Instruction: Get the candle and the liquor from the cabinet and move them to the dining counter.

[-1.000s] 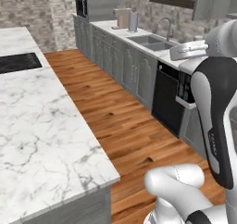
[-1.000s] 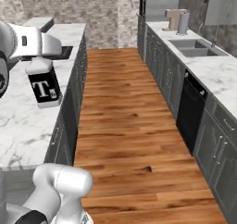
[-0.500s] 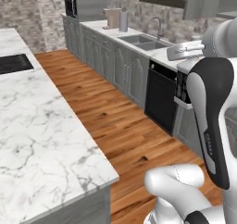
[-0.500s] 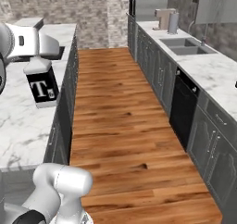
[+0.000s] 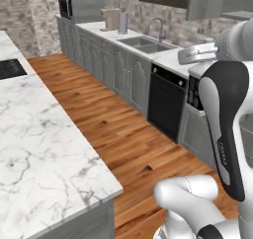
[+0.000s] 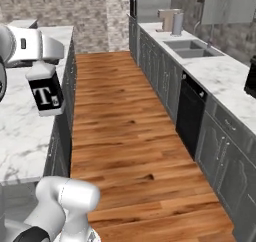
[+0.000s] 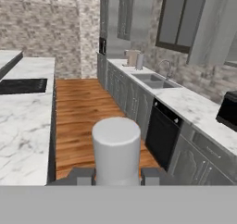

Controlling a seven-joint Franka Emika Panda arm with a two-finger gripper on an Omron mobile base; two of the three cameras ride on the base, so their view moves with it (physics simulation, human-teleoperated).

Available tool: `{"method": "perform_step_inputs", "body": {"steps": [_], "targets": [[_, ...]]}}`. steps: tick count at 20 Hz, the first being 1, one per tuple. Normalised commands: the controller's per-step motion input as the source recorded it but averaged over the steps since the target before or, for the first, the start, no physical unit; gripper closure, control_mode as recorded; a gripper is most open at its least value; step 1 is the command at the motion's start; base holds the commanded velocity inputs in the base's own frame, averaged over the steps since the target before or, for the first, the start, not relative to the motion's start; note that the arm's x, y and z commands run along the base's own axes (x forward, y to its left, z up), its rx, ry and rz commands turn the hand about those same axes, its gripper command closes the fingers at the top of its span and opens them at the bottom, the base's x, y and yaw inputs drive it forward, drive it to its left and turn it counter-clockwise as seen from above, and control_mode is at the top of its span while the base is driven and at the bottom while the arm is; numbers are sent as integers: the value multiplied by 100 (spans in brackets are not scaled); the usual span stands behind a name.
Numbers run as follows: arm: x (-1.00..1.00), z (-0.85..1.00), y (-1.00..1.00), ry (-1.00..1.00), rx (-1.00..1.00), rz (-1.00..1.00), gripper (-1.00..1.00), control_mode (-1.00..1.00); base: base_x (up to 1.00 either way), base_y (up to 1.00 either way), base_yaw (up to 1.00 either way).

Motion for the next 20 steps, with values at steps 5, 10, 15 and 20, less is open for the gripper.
{"method": "perform_step_inputs", "body": {"steps": [5, 10, 15, 20], "targets": [[0, 0, 0, 0, 0, 0, 100, 100, -47, -23, -13], [0, 0, 0, 0, 0, 0, 100, 100, -81, -28, -18], [0, 0, 0, 0, 0, 0, 100, 100, -84, 14, -12], [0, 0, 0, 0, 0, 0, 100, 100, -52, 68, 0]]}}
